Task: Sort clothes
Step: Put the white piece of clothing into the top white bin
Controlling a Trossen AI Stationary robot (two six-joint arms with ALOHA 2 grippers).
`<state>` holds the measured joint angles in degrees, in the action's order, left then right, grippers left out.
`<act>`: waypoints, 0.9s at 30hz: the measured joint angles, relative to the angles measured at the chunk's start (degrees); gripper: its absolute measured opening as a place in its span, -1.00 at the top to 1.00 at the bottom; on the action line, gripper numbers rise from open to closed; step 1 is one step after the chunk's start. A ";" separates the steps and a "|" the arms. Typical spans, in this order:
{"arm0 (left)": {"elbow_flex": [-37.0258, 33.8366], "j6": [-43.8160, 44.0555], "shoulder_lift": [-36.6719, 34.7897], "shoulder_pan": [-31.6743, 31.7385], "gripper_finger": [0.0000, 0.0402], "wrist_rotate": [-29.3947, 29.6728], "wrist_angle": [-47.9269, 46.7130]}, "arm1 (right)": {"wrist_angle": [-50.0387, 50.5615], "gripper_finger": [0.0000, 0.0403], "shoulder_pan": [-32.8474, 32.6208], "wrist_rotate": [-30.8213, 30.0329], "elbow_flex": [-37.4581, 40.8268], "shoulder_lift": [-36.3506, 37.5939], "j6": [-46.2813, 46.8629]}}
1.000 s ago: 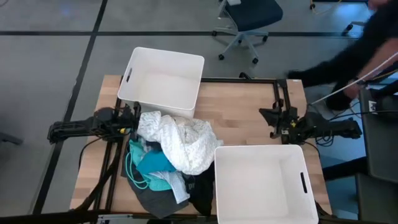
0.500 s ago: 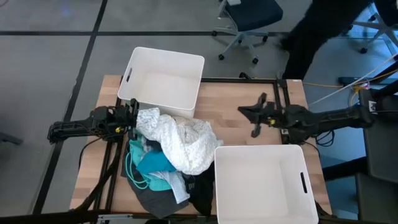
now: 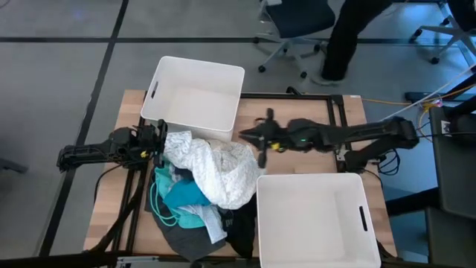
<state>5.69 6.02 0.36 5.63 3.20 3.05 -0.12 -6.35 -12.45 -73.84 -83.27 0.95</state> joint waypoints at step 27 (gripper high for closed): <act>0.00 -4.59 -0.02 0.04 0.98 0.00 0.50 | 20.54 -0.57 -1.57 15.22 -17.86 -27.66 2.40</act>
<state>5.69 1.43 0.34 5.67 3.20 3.55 20.42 -7.92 2.77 -91.70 -110.92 3.34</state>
